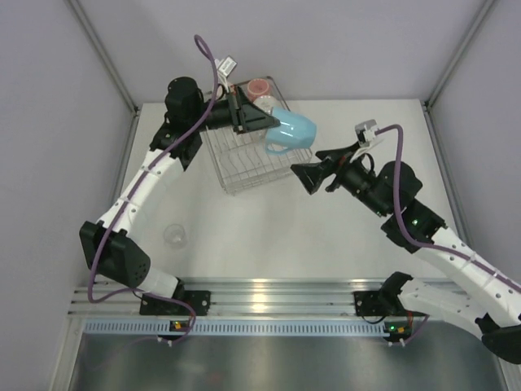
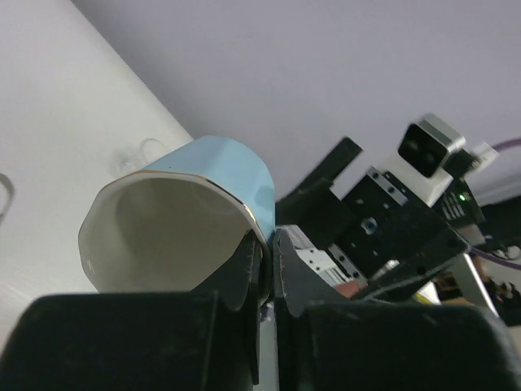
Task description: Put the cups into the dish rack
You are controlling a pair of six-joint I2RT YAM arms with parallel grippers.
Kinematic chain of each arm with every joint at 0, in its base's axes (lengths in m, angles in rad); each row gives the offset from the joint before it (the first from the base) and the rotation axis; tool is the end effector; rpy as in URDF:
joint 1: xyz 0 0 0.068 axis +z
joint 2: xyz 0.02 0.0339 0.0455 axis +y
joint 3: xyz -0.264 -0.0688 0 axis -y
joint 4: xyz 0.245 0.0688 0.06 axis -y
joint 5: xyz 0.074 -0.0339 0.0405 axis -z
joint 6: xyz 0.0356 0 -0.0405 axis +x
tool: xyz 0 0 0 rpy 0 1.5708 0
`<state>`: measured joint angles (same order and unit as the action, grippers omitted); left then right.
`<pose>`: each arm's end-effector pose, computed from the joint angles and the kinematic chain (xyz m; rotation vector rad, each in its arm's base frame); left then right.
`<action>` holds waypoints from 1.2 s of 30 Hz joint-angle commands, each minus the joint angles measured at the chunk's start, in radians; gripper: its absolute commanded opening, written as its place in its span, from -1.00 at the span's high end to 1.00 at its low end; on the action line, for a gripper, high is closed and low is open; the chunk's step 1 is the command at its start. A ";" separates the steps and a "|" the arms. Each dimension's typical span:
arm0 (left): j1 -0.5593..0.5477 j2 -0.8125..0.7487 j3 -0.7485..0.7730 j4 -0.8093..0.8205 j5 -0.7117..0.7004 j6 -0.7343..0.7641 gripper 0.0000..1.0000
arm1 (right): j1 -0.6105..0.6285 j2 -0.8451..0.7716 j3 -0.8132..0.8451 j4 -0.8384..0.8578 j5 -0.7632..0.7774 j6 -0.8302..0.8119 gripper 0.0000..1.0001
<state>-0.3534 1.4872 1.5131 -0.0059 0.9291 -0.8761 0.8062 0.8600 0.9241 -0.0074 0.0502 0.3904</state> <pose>0.3059 -0.1433 0.4448 0.3835 1.7882 -1.6247 0.1382 0.1415 0.3953 -0.2860 1.5596 0.9120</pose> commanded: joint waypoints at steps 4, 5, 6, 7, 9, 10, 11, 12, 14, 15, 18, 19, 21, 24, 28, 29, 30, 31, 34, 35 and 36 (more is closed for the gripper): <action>-0.027 -0.065 -0.047 0.543 0.097 -0.333 1.00 | -0.273 0.019 0.015 0.210 -0.392 0.090 -0.99; -0.032 -0.065 -0.045 0.546 0.100 -0.342 1.00 | -0.288 0.022 0.015 0.216 -0.413 0.087 -0.99; -0.038 -0.064 -0.047 0.573 0.100 -0.366 1.00 | -0.297 0.033 0.022 0.216 -0.432 0.071 -0.99; -0.048 -0.064 -0.047 0.589 0.103 -0.382 1.00 | -0.303 0.039 0.030 0.212 -0.453 0.061 -0.99; -0.056 -0.058 -0.042 0.621 0.102 -0.417 1.00 | -0.306 0.059 0.054 0.190 -0.458 0.039 -0.99; -0.067 -0.056 -0.037 0.621 0.100 -0.417 1.00 | -0.309 0.065 0.058 0.192 -0.469 0.038 -0.99; -0.073 -0.048 -0.031 0.621 0.102 -0.419 1.00 | -0.311 0.070 0.062 0.207 -0.481 0.038 -0.99; -0.081 -0.044 -0.030 0.621 0.103 -0.426 1.00 | -0.311 0.079 0.064 0.213 -0.493 0.036 -0.99; -0.100 -0.033 -0.033 0.621 0.108 -0.432 1.00 | -0.312 0.086 0.070 0.233 -0.526 0.033 -0.99; -0.107 -0.030 -0.037 0.621 0.106 -0.434 1.00 | -0.312 0.088 0.070 0.242 -0.530 0.031 -0.99; -0.131 -0.018 -0.044 0.621 0.114 -0.439 1.00 | -0.312 0.094 0.065 0.259 -0.550 0.022 -0.99; -0.142 -0.016 -0.045 0.621 0.116 -0.440 1.00 | -0.317 0.096 0.067 0.257 -0.558 0.019 -0.99; -0.148 -0.007 -0.054 0.621 0.122 -0.448 1.00 | -0.320 0.096 0.064 0.261 -0.573 0.021 -0.99; -0.150 -0.001 -0.060 0.621 0.126 -0.442 1.00 | -0.328 0.074 0.048 0.282 -0.605 0.024 -0.99; -0.150 0.015 -0.056 0.627 0.142 -0.445 1.00 | -0.335 0.054 0.051 0.287 -0.638 0.036 -0.99; -0.150 0.018 -0.054 0.627 0.148 -0.445 1.00 | -0.338 0.050 0.050 0.293 -0.642 0.036 -0.99; -0.150 0.021 -0.054 0.627 0.151 -0.445 1.00 | -0.338 0.037 0.045 0.294 -0.642 0.041 -0.99; -0.150 0.022 -0.056 0.627 0.151 -0.445 1.00 | -0.338 0.033 0.042 0.297 -0.638 0.044 -0.99; -0.151 0.027 -0.068 0.629 0.149 -0.449 1.00 | -0.340 0.025 0.038 0.299 -0.639 0.050 -0.98; -0.153 0.027 -0.073 0.629 0.146 -0.451 1.00 | -0.340 0.025 0.033 0.303 -0.641 0.054 -0.97; -0.153 0.027 -0.077 0.629 0.148 -0.452 1.00 | -0.340 0.025 0.029 0.323 -0.644 0.062 -0.93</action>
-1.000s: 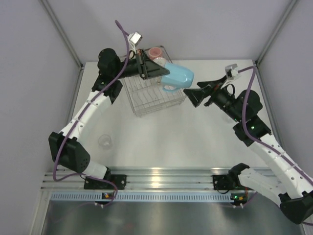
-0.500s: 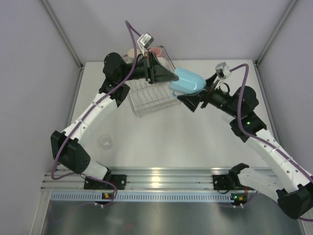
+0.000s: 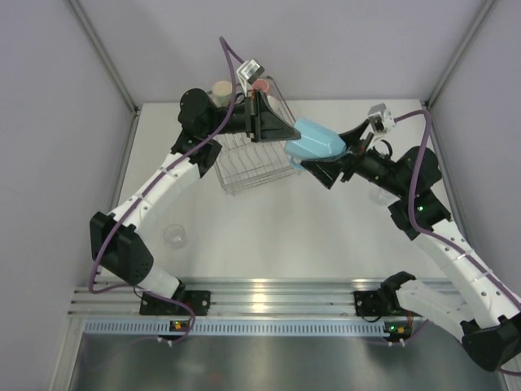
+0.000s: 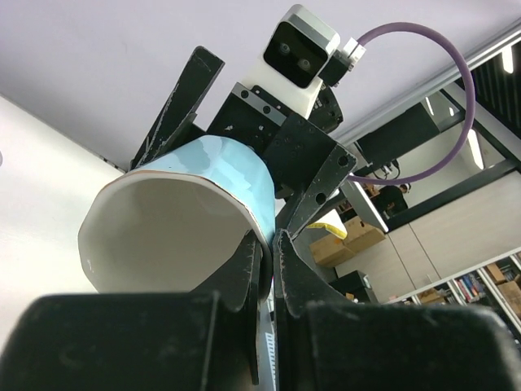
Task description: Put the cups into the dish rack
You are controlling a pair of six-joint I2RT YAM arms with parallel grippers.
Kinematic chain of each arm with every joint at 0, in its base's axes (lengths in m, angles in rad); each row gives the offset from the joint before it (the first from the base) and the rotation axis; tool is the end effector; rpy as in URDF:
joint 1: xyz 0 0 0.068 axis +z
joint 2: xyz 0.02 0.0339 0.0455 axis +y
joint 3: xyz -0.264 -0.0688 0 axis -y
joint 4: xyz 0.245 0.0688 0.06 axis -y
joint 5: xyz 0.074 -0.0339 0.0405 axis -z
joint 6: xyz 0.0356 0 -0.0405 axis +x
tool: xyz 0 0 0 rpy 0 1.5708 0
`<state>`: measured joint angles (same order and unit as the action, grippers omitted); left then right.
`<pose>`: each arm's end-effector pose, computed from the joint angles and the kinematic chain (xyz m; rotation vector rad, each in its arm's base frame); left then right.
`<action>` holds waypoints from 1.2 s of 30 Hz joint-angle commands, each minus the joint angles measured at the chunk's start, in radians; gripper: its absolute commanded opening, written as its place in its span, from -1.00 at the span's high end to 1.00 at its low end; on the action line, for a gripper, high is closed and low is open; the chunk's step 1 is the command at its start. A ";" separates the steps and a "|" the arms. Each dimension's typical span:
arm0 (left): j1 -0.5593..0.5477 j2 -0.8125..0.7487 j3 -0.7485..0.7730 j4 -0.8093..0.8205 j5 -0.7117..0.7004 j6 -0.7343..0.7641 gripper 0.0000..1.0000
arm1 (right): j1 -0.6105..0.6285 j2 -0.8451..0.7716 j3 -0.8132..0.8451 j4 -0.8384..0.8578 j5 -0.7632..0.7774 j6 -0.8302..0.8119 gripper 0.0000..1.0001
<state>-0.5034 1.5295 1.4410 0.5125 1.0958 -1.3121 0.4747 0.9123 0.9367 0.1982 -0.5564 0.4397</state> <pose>0.2832 -0.1921 0.4525 0.6092 1.6548 -2.0456 0.1725 0.1098 0.4113 -0.5220 1.3834 1.1261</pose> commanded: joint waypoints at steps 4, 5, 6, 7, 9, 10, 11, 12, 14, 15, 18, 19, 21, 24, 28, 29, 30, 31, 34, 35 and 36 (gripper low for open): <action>-0.004 -0.016 -0.021 0.119 -0.022 -0.022 1.00 | -0.008 -0.018 0.010 0.135 -0.048 0.031 -0.82; -0.003 -0.014 -0.021 0.119 -0.020 -0.024 1.00 | -0.008 -0.018 0.007 0.138 -0.048 0.034 -0.81; -0.003 -0.011 -0.022 0.119 -0.022 -0.026 1.00 | -0.010 -0.018 0.005 0.139 -0.043 0.036 -0.81; -0.004 -0.011 -0.028 0.119 -0.022 -0.027 1.00 | -0.008 -0.020 0.005 0.141 -0.036 0.034 -0.73; -0.004 -0.008 -0.033 0.119 -0.025 -0.027 1.00 | -0.010 -0.024 0.002 0.141 -0.027 0.031 -0.39; -0.004 -0.006 -0.039 0.119 -0.027 -0.027 1.00 | -0.010 -0.024 0.002 0.135 -0.017 0.030 -0.31; -0.004 -0.003 -0.042 0.119 -0.025 -0.027 1.00 | -0.010 -0.026 0.001 0.135 -0.017 0.025 -0.23; -0.004 0.000 -0.045 0.119 -0.025 -0.029 1.00 | -0.010 -0.030 -0.001 0.136 -0.016 0.022 -0.06; -0.004 0.009 -0.051 0.119 -0.028 -0.026 1.00 | -0.011 -0.032 -0.004 0.130 -0.011 0.022 0.14; -0.003 0.014 -0.053 0.121 -0.030 -0.018 1.00 | -0.013 -0.030 -0.006 0.126 -0.010 0.021 0.32; -0.003 0.037 -0.056 0.121 -0.043 -0.009 1.00 | -0.018 -0.026 -0.013 0.122 -0.014 0.027 0.66; -0.003 0.046 -0.054 0.121 -0.043 -0.007 1.00 | -0.018 -0.024 -0.016 0.124 -0.019 0.033 0.75; -0.003 0.063 -0.057 0.121 -0.048 -0.009 0.86 | -0.019 -0.029 -0.032 0.130 -0.017 0.045 1.00; -0.004 0.073 -0.062 0.121 -0.057 -0.001 0.70 | -0.021 -0.042 -0.064 0.139 -0.002 0.059 1.00; -0.003 0.063 -0.071 0.123 -0.091 0.031 0.17 | -0.022 -0.055 -0.091 0.145 0.010 0.073 1.00; -0.003 0.063 -0.071 0.123 -0.091 0.042 0.10 | -0.024 -0.055 -0.099 0.147 0.012 0.085 1.00; -0.001 0.064 -0.068 0.124 -0.091 0.053 0.07 | -0.024 -0.055 -0.101 0.150 0.010 0.090 1.00; -0.001 0.072 -0.065 0.124 -0.093 0.056 0.03 | -0.027 -0.053 -0.102 0.152 0.010 0.096 1.00; 0.003 0.083 -0.071 0.123 -0.100 0.077 -0.13 | -0.027 -0.046 -0.101 0.129 0.018 0.119 1.00; 0.006 0.084 -0.073 0.113 -0.105 0.117 -0.16 | -0.028 -0.046 -0.099 0.119 0.023 0.128 1.00; 0.012 0.081 -0.070 0.059 -0.114 0.149 -0.18 | -0.030 -0.046 -0.098 0.107 0.026 0.132 1.00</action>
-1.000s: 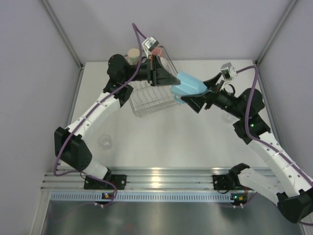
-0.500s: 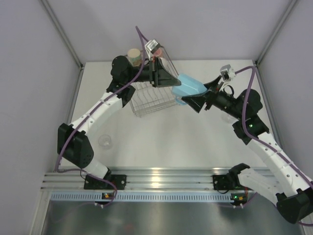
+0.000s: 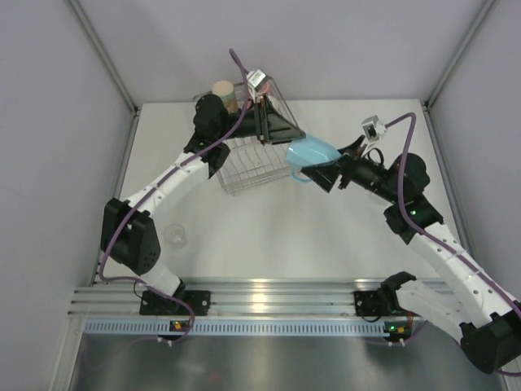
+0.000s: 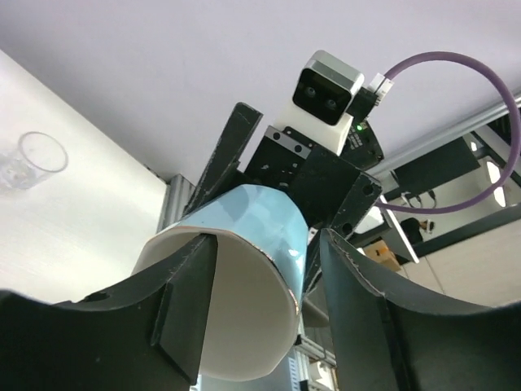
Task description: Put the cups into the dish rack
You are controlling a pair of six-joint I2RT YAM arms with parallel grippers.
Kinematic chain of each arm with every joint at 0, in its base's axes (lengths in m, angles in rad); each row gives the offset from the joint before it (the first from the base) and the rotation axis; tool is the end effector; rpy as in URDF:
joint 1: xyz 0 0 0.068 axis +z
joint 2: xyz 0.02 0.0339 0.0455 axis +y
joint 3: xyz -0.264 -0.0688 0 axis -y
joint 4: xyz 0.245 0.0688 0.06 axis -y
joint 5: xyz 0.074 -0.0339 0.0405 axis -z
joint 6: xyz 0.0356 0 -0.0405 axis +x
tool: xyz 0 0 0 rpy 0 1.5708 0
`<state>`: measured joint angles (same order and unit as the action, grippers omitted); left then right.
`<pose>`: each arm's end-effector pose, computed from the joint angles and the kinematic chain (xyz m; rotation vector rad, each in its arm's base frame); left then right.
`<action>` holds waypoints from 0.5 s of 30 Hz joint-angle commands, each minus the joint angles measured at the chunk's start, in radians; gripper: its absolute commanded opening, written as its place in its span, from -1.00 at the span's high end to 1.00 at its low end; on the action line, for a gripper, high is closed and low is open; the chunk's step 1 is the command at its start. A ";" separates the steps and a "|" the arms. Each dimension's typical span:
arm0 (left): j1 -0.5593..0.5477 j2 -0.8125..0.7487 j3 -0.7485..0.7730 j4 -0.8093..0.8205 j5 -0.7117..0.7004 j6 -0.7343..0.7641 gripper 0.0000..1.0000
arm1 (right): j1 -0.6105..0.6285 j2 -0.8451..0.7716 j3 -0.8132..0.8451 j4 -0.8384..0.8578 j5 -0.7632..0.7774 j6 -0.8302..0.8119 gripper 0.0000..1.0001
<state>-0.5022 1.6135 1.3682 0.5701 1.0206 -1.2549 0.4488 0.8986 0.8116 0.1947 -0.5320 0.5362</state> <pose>0.3108 -0.2053 0.4055 0.4994 1.7012 -1.9983 0.1804 0.1069 0.3698 -0.3960 1.5447 1.1700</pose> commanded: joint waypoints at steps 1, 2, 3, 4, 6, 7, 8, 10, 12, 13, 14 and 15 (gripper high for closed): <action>0.017 -0.004 0.009 -0.040 -0.065 0.130 -0.18 | -0.009 -0.032 0.026 0.095 0.003 0.042 1.00; 0.024 -0.015 0.015 -0.085 -0.086 0.219 -0.21 | -0.009 -0.035 0.023 0.086 0.004 0.054 1.00; 0.040 -0.021 0.022 -0.176 -0.109 0.262 -0.24 | -0.009 -0.036 0.020 0.078 0.007 0.060 1.00; 0.047 -0.030 0.028 -0.218 -0.140 0.306 -0.25 | -0.010 -0.036 0.018 0.068 0.009 0.065 1.00; 0.071 -0.046 0.069 -0.324 -0.229 0.447 -0.29 | -0.012 -0.036 0.018 0.031 0.007 0.076 1.00; 0.077 -0.050 0.083 -0.411 -0.263 0.495 -0.32 | -0.016 -0.036 0.023 0.017 0.012 0.083 1.00; 0.083 -0.056 0.104 -0.449 -0.322 0.567 -0.34 | -0.018 -0.040 0.021 0.000 0.010 0.087 1.00; 0.100 -0.072 0.115 -0.504 -0.359 0.624 -0.38 | -0.022 -0.046 0.021 -0.021 0.017 0.099 1.00; 0.106 -0.084 0.143 -0.611 -0.428 0.736 -0.38 | -0.028 -0.053 0.027 -0.055 0.032 0.110 1.00; 0.106 -0.092 0.147 -0.633 -0.459 0.815 -0.37 | -0.030 -0.056 0.032 -0.070 0.036 0.120 1.00; 0.106 -0.110 0.137 -0.650 -0.514 0.850 -0.37 | -0.032 -0.058 0.037 -0.101 0.049 0.125 1.00; 0.106 -0.124 0.126 -0.664 -0.542 0.880 -0.37 | -0.035 -0.058 0.043 -0.115 0.055 0.136 1.00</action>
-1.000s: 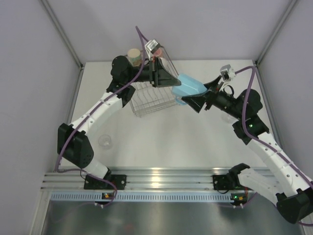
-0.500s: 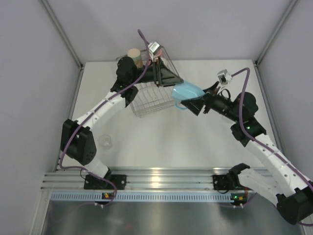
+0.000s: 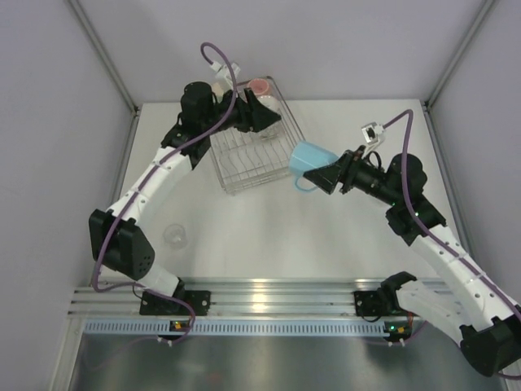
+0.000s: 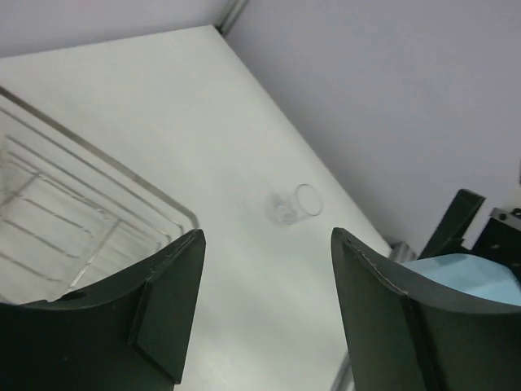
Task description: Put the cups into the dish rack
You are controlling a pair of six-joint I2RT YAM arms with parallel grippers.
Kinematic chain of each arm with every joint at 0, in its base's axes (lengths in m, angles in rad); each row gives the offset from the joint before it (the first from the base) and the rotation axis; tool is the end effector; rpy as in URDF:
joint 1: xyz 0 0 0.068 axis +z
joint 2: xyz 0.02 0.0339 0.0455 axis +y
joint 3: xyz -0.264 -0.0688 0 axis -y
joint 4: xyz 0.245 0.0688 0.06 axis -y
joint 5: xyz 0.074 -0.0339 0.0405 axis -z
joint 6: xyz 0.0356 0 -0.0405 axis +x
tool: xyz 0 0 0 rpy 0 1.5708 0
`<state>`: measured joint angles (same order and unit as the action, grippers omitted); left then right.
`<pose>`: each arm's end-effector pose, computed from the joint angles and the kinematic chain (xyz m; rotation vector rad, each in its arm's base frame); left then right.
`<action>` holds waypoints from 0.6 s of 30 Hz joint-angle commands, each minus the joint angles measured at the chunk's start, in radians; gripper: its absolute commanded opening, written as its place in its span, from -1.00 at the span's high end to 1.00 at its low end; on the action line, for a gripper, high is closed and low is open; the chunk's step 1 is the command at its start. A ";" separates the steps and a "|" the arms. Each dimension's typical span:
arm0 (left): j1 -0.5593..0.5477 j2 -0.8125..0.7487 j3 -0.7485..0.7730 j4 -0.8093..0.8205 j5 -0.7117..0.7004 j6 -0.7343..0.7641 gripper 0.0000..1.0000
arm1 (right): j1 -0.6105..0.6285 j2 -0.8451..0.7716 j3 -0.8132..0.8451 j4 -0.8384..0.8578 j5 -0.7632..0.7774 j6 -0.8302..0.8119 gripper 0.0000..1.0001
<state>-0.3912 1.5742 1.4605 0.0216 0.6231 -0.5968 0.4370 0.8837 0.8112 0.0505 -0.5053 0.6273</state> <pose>0.3375 -0.1617 0.3998 0.3285 1.7764 -1.2409 0.1797 0.1030 0.3574 -0.2626 1.7119 1.2070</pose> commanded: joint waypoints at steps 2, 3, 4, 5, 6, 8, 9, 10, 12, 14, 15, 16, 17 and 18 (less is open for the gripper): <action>-0.006 -0.106 -0.017 -0.124 -0.195 0.299 -0.37 | -0.026 -0.040 0.049 -0.007 0.054 0.058 1.00; -0.006 -0.135 -0.032 -0.124 -0.201 0.320 -0.36 | -0.030 -0.040 0.054 -0.044 0.063 0.067 1.00; -0.008 -0.146 -0.052 -0.124 -0.210 0.374 -0.33 | -0.034 -0.037 0.057 -0.076 0.074 0.089 1.00; -0.020 -0.158 -0.067 -0.124 -0.218 0.402 -0.32 | -0.037 -0.032 0.060 -0.099 0.091 0.095 1.00; -0.029 -0.169 -0.101 -0.123 -0.236 0.429 -0.31 | -0.043 -0.029 0.068 -0.147 0.099 0.106 1.00; -0.076 -0.207 -0.132 -0.126 -0.256 0.534 -0.31 | -0.050 -0.022 0.085 -0.199 0.135 0.136 1.00; -0.098 -0.218 -0.172 -0.126 -0.302 0.573 -0.31 | -0.053 -0.019 0.092 -0.222 0.148 0.155 1.00; -0.151 -0.253 -0.190 -0.126 -0.333 0.663 -0.30 | -0.052 -0.014 0.100 -0.282 0.165 0.167 1.00; -0.216 -0.287 -0.235 -0.115 -0.371 0.751 -0.29 | -0.053 -0.005 0.124 -0.333 0.215 0.204 1.00; -0.320 -0.339 -0.314 -0.071 -0.425 0.863 -0.29 | -0.057 0.009 0.153 -0.402 0.252 0.222 1.00; -0.352 -0.353 -0.339 -0.057 -0.447 0.891 -0.30 | -0.055 0.015 0.163 -0.423 0.260 0.239 1.00; -0.417 -0.365 -0.371 -0.049 -0.479 0.928 -0.31 | -0.058 0.026 0.175 -0.464 0.270 0.250 1.00; -0.443 -0.368 -0.377 -0.048 -0.491 0.934 -0.31 | -0.058 0.032 0.195 -0.483 0.286 0.259 1.00; -0.465 -0.368 -0.388 -0.051 -0.502 0.948 -0.30 | -0.060 0.035 0.204 -0.494 0.290 0.273 1.00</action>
<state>-0.7971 1.2469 1.0977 -0.0959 0.2104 0.1936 0.3962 0.9257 0.9047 -0.4358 -0.2665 0.8295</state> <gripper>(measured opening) 0.654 0.788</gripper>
